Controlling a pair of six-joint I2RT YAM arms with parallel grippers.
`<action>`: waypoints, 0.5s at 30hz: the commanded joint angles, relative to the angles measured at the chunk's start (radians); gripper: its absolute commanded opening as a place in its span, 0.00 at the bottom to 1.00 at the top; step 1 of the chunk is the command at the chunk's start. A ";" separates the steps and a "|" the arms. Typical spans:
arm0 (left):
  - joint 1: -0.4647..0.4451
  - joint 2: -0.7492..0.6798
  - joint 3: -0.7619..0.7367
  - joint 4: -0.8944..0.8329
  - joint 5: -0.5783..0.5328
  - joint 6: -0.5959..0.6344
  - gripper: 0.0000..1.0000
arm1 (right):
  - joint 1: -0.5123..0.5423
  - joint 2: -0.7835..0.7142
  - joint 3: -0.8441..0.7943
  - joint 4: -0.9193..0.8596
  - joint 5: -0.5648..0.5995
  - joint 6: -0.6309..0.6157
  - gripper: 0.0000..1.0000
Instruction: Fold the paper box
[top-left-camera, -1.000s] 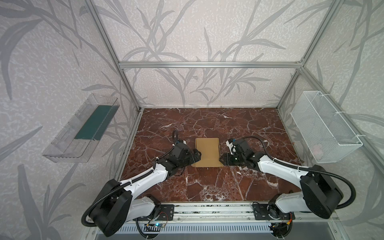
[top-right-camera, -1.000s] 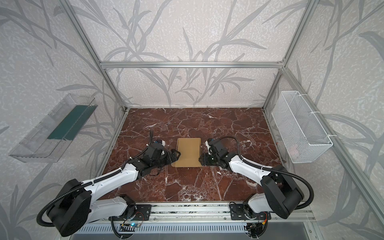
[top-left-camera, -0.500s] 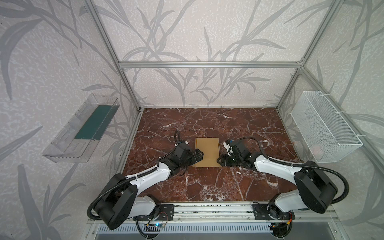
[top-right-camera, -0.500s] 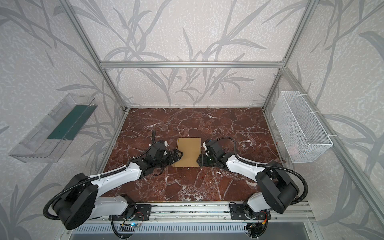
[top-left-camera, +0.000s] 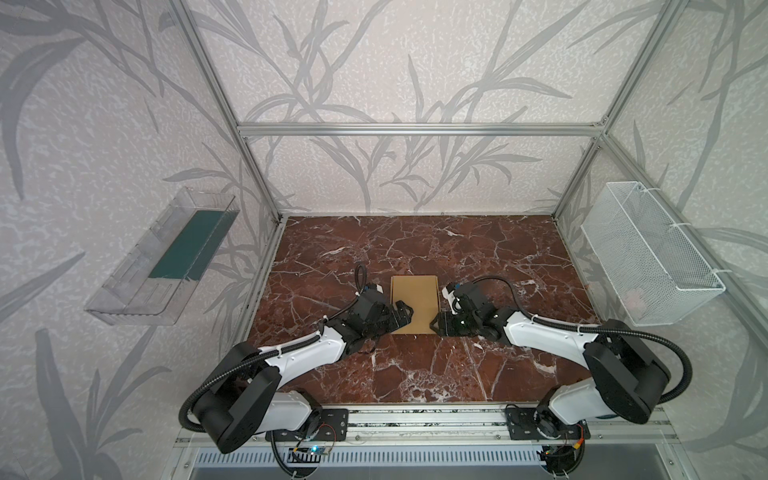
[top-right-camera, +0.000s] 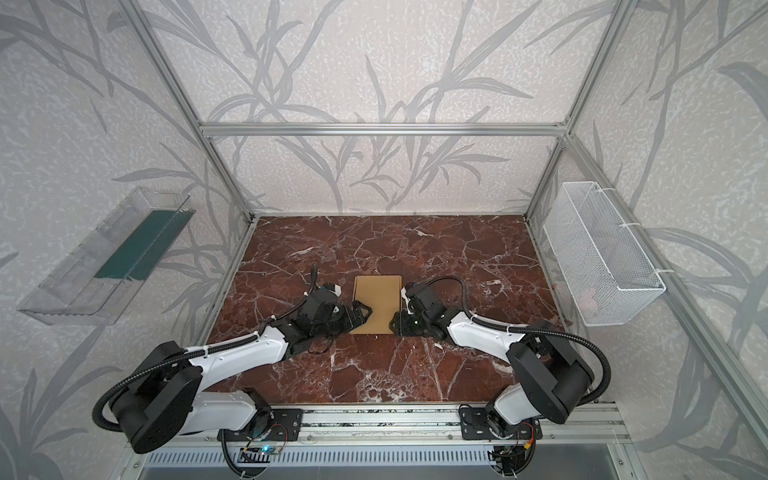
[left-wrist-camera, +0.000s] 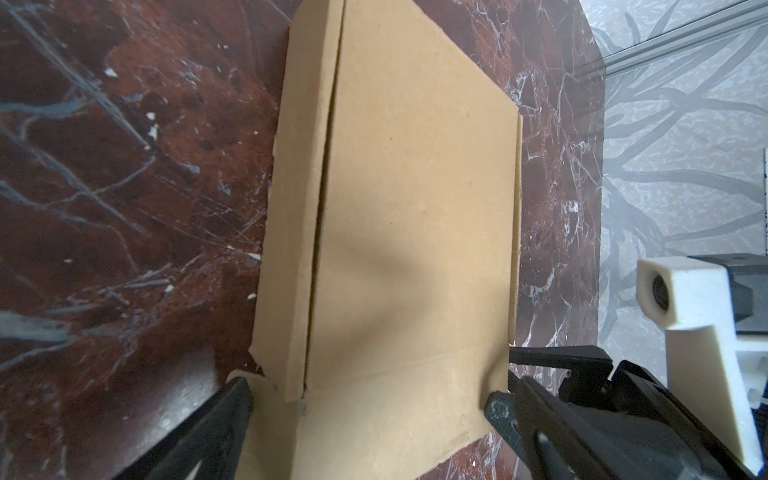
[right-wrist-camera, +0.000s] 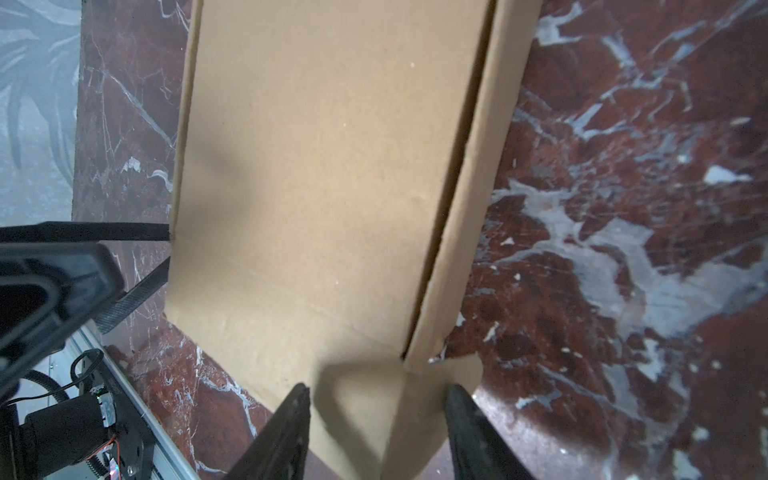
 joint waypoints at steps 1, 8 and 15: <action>-0.009 -0.011 -0.013 0.021 -0.009 -0.022 0.99 | 0.005 0.010 0.010 0.026 0.004 0.020 0.51; -0.022 -0.015 -0.020 0.026 -0.020 -0.028 0.99 | 0.007 0.008 0.008 0.020 0.018 0.020 0.49; -0.032 0.005 -0.023 0.060 -0.021 -0.051 0.99 | 0.007 0.008 0.000 0.027 0.019 0.023 0.46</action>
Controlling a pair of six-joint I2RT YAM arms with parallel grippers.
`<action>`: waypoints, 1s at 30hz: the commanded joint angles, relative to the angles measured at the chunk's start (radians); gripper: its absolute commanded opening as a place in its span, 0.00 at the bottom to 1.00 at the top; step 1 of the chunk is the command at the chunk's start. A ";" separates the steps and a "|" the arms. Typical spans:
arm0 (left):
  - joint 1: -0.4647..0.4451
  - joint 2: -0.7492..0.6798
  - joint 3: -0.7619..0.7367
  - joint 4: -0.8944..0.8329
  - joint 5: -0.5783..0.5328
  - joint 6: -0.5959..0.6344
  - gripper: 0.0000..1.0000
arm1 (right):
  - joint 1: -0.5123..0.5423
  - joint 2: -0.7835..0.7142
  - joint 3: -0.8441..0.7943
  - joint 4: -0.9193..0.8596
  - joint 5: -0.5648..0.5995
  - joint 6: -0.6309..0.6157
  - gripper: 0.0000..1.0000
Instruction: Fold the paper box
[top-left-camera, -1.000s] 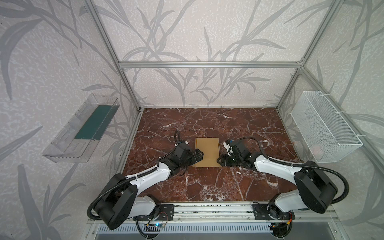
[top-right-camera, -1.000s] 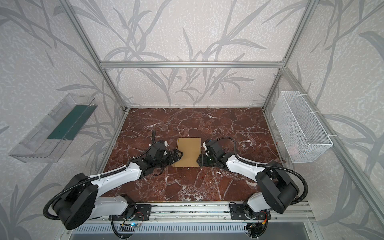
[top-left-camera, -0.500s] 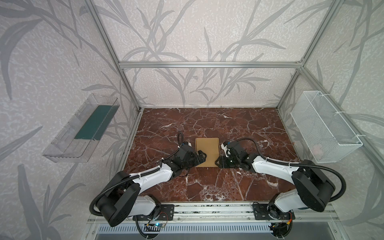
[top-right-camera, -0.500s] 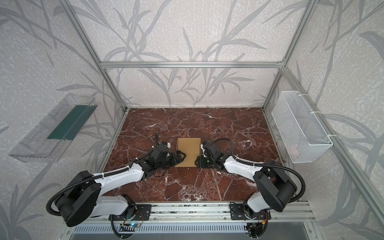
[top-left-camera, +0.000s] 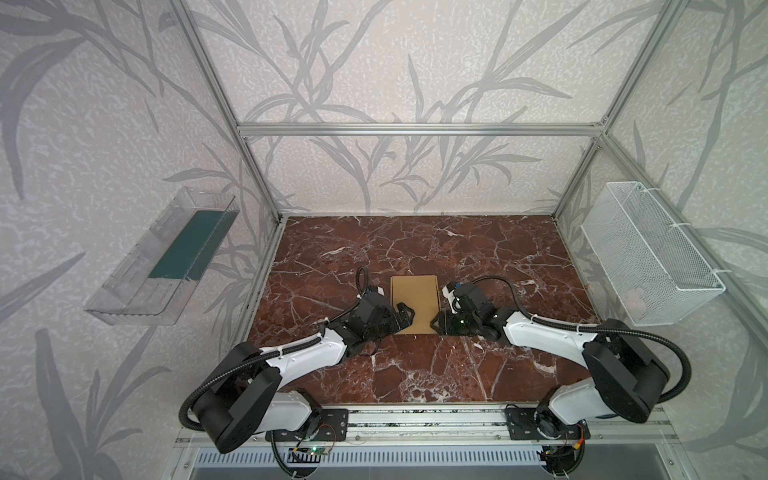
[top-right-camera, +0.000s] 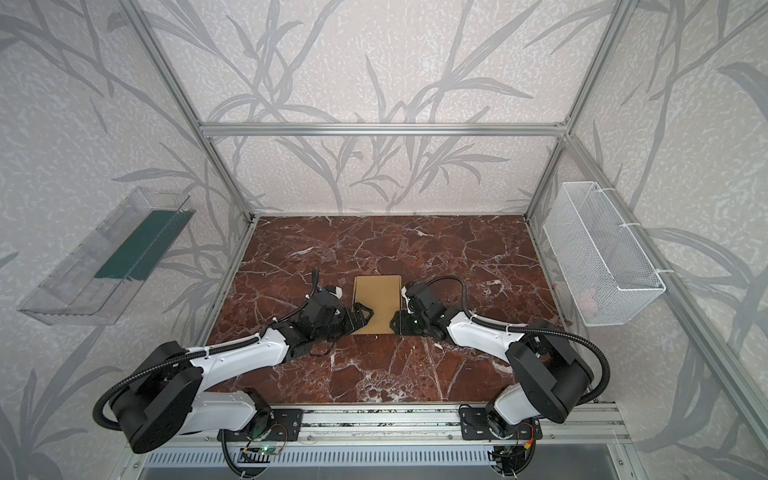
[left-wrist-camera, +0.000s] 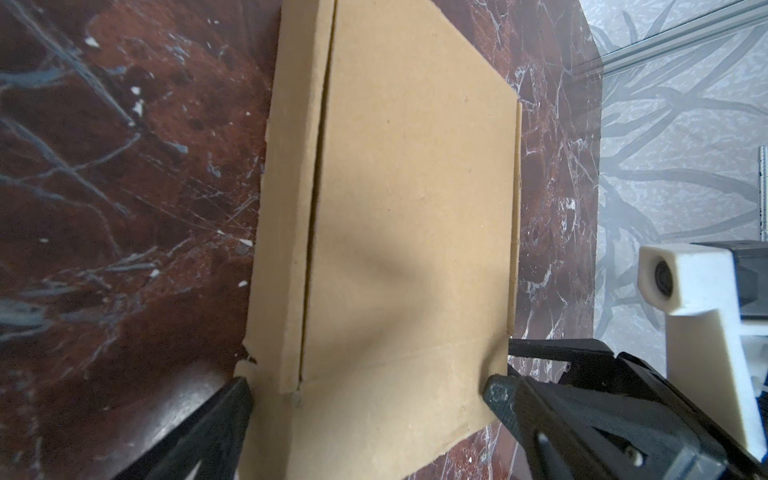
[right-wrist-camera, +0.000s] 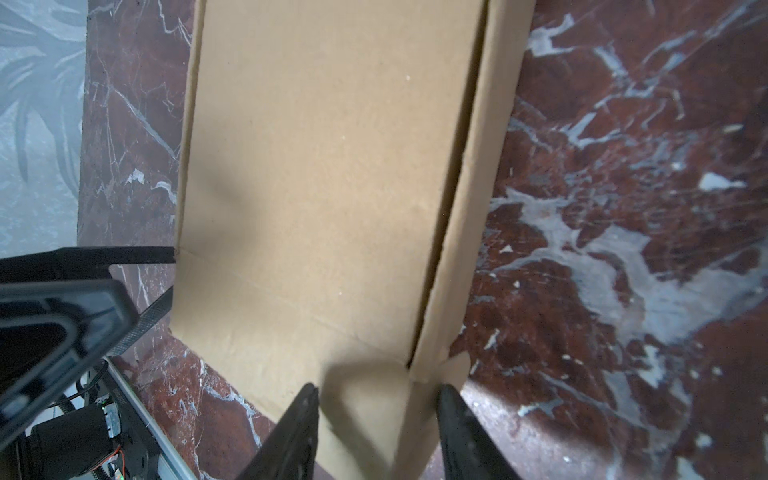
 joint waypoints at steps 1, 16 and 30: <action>-0.009 0.007 -0.008 0.035 -0.009 -0.024 0.99 | 0.005 0.003 0.001 0.010 0.013 0.003 0.46; -0.026 0.009 -0.016 0.044 -0.024 -0.039 0.99 | 0.005 -0.003 -0.002 -0.006 0.033 -0.005 0.41; -0.034 0.009 -0.026 0.074 -0.030 -0.066 0.99 | 0.005 -0.003 0.004 -0.022 0.049 -0.011 0.40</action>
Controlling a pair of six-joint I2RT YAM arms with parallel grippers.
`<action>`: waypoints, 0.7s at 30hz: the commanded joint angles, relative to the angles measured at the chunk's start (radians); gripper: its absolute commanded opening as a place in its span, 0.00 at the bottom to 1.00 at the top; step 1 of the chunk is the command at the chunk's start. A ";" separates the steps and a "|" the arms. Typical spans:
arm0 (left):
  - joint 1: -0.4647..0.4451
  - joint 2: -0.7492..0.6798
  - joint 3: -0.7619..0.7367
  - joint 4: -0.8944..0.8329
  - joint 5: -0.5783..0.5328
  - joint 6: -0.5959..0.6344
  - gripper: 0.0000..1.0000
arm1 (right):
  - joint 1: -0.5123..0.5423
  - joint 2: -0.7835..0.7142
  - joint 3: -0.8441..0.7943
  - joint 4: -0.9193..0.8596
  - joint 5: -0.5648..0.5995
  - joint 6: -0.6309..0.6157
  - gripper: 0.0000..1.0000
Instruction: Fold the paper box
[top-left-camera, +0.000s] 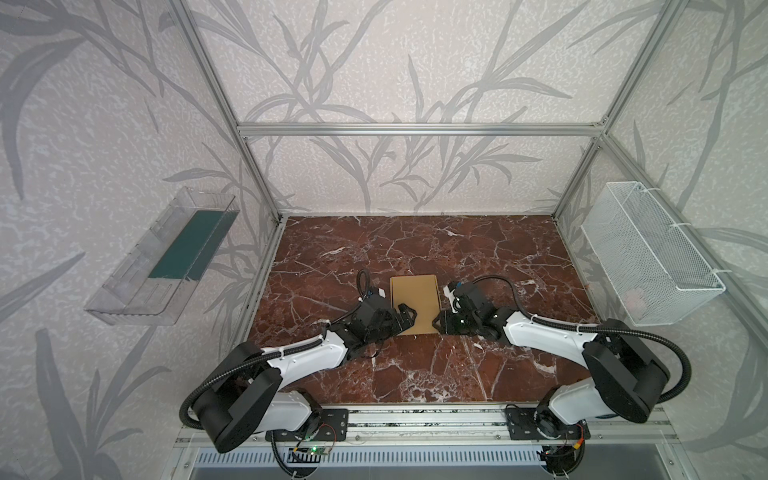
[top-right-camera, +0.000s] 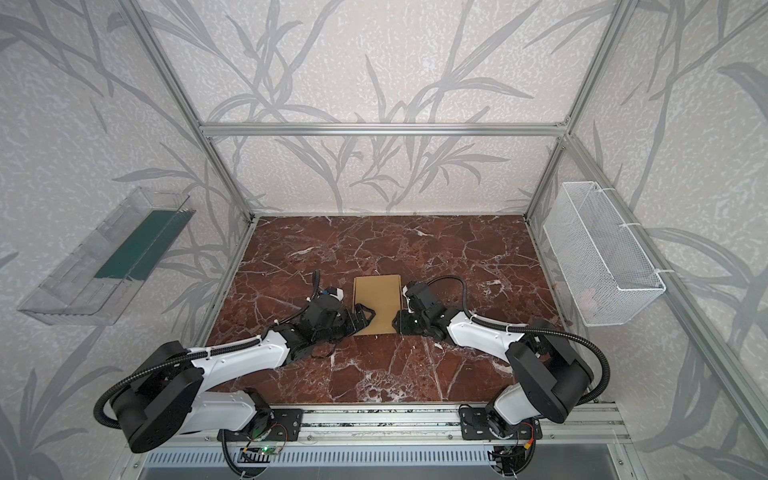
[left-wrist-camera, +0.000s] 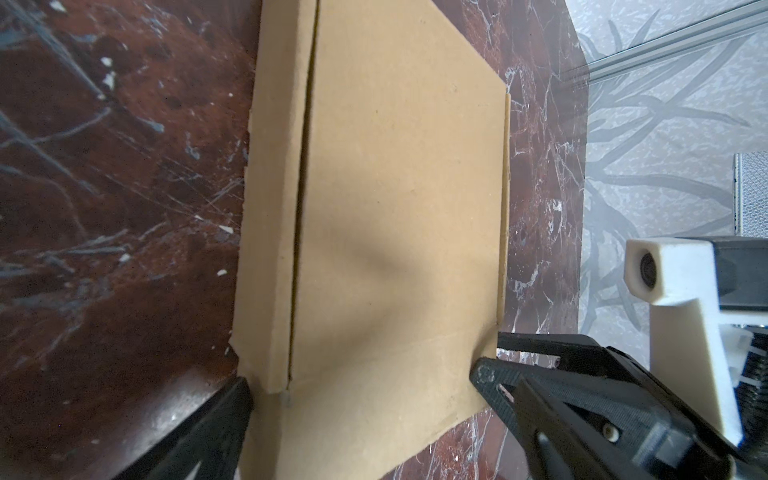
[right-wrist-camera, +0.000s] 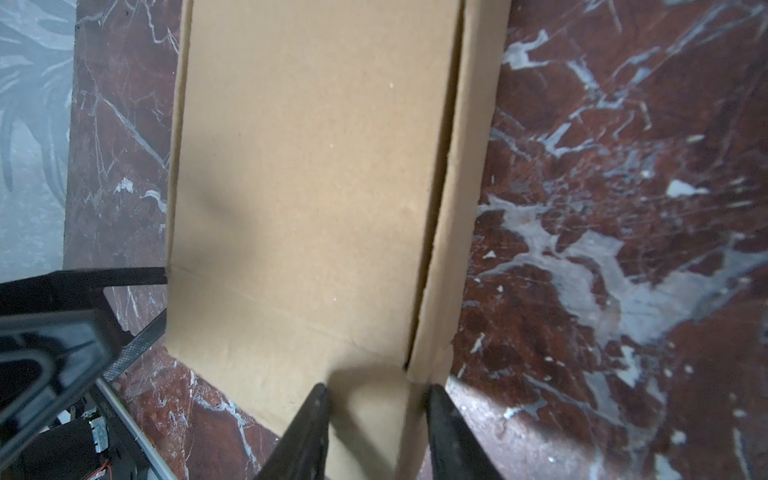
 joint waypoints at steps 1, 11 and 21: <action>-0.008 0.008 -0.011 0.033 -0.012 -0.021 0.99 | 0.005 -0.003 0.005 -0.023 0.018 -0.012 0.39; -0.012 0.026 -0.031 0.058 -0.019 -0.032 0.99 | 0.005 -0.004 0.008 -0.030 0.051 -0.022 0.38; -0.016 0.036 -0.038 0.097 -0.012 -0.052 0.99 | 0.005 -0.021 0.007 -0.029 0.076 -0.019 0.36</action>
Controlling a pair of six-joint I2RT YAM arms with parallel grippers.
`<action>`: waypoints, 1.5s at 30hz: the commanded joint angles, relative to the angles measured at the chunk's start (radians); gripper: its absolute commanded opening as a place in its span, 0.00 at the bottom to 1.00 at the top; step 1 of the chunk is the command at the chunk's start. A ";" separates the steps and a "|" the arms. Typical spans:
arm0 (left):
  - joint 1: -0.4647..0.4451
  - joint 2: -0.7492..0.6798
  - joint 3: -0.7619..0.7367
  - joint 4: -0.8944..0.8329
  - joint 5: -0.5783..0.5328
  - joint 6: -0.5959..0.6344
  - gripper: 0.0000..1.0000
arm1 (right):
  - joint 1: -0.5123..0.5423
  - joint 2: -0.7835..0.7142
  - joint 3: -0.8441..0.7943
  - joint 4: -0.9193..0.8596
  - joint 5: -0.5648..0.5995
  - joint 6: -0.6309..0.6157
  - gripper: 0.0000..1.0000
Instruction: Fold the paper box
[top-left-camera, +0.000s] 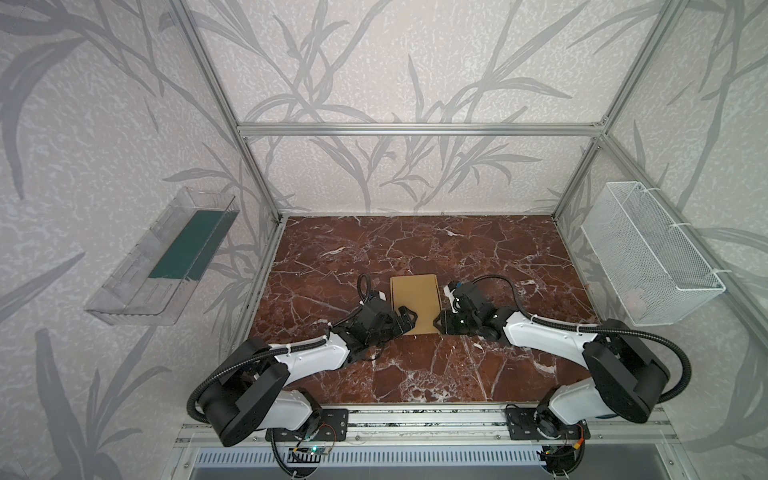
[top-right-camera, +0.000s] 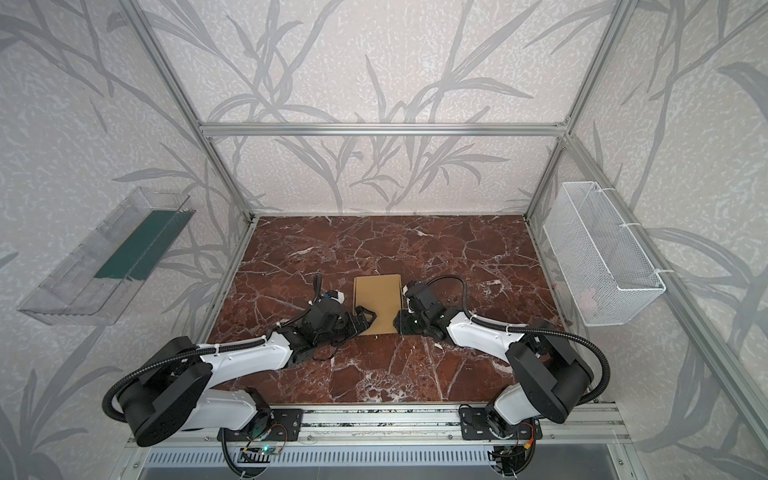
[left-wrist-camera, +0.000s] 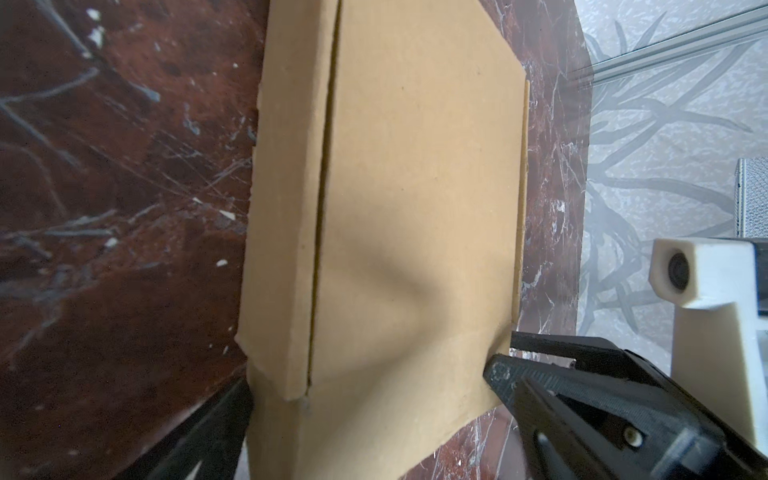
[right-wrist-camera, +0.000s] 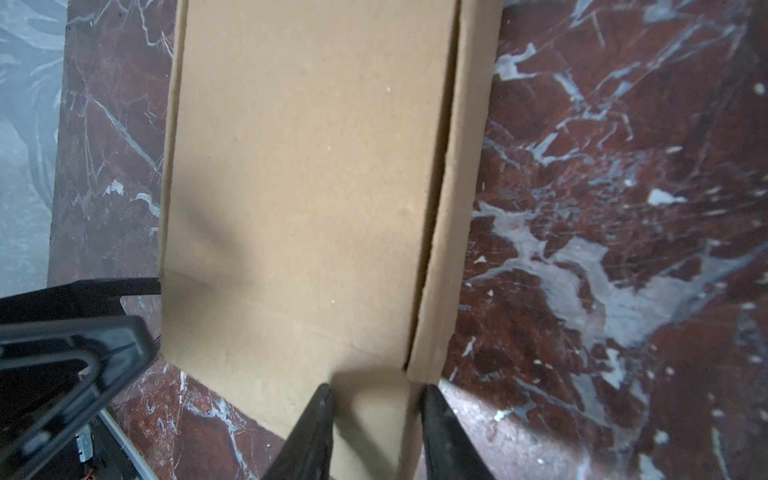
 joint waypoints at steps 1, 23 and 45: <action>-0.006 -0.003 -0.005 0.024 -0.006 -0.015 0.99 | 0.005 -0.019 0.008 -0.031 0.044 -0.010 0.36; -0.010 -0.065 -0.016 -0.088 -0.062 0.017 0.99 | 0.005 -0.050 -0.001 -0.061 0.066 -0.019 0.37; -0.009 -0.140 -0.010 -0.212 -0.101 0.059 0.98 | 0.005 -0.101 -0.035 -0.065 0.060 -0.051 0.41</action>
